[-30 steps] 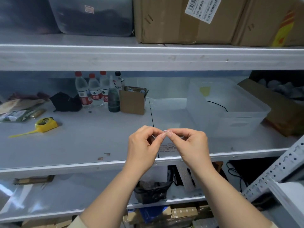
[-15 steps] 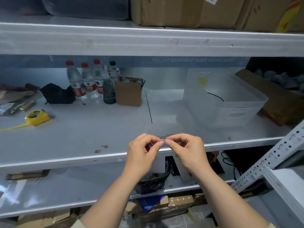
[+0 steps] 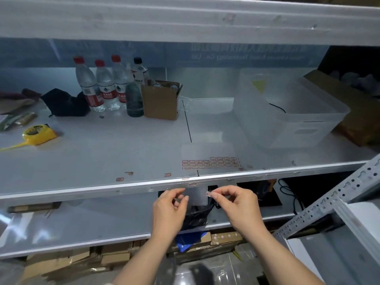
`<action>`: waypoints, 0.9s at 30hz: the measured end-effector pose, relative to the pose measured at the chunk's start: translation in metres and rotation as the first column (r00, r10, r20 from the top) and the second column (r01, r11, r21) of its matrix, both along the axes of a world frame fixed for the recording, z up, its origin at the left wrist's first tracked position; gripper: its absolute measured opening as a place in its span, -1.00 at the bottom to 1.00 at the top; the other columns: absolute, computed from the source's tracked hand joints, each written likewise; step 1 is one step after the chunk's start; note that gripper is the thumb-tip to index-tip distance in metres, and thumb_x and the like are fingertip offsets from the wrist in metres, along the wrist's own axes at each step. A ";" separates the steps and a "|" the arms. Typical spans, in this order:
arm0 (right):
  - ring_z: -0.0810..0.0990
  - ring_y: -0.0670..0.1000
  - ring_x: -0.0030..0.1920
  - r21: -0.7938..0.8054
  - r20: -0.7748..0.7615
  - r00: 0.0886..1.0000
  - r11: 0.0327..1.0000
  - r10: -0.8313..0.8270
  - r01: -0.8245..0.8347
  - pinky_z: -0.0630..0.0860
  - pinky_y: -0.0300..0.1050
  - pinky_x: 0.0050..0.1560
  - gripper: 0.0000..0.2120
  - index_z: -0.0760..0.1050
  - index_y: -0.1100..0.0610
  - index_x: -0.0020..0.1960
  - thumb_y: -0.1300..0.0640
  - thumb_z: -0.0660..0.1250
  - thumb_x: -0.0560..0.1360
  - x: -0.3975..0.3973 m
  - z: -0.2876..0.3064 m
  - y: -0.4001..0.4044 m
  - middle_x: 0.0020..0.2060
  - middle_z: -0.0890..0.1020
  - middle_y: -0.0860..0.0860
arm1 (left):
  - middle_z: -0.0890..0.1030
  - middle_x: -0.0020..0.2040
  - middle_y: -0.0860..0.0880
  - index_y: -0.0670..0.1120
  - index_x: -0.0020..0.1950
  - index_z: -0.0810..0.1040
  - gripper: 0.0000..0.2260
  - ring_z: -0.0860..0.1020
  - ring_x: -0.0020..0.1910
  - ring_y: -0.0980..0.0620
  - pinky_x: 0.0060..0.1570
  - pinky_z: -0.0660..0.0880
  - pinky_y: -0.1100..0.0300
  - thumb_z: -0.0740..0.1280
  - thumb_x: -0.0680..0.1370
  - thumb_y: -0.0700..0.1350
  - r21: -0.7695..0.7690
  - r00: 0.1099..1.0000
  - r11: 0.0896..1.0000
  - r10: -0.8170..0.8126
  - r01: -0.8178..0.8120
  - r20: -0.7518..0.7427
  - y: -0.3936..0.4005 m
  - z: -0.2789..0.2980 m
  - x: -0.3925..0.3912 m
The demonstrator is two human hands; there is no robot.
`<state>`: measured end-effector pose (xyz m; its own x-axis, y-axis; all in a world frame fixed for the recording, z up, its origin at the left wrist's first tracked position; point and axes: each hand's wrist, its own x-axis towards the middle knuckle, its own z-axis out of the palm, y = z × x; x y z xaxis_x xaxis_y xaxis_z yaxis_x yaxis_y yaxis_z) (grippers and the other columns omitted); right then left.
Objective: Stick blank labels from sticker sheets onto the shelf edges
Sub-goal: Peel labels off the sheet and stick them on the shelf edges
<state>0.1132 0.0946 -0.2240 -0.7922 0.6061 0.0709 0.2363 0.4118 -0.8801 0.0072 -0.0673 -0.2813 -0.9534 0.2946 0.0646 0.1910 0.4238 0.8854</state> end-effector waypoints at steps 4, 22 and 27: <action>0.65 -0.28 -0.21 -0.048 0.021 1.000 0.999 0.004 -0.003 0.49 -0.45 -0.26 -0.93 0.72 -0.12 -0.22 -0.02 0.58 0.41 -0.006 -0.009 0.004 -0.26 0.71 -0.32 | 0.61 -0.02 0.13 0.03 0.38 0.59 -0.64 0.57 -0.19 0.18 -0.04 0.60 0.19 0.44 0.58 -0.09 -0.111 0.997 0.994 -0.022 0.013 -0.079 0.011 -0.009 0.002; 0.68 -0.24 -0.15 -0.089 0.013 0.999 0.995 0.039 -0.037 0.56 -0.38 -0.17 -0.91 0.71 -0.16 -0.19 0.01 0.56 0.45 -0.008 -0.029 0.013 -0.22 0.74 -0.27 | 0.65 0.05 0.10 -0.04 0.28 0.68 -0.73 0.59 -0.13 0.07 -0.04 0.60 0.07 0.43 0.58 -0.18 -0.056 0.978 0.995 0.071 -0.084 -0.197 0.030 -0.023 0.004; 0.68 -0.25 -0.13 -0.088 0.015 0.999 0.995 0.038 -0.037 0.52 -0.41 -0.18 -0.91 0.70 -0.17 -0.20 -0.01 0.56 0.44 -0.007 -0.029 0.014 -0.21 0.73 -0.29 | 0.65 0.07 0.13 -0.01 0.25 0.69 -0.77 0.60 -0.11 0.09 -0.07 0.55 0.19 0.42 0.60 -0.14 -0.057 0.982 0.994 0.083 -0.094 -0.167 0.034 -0.023 0.001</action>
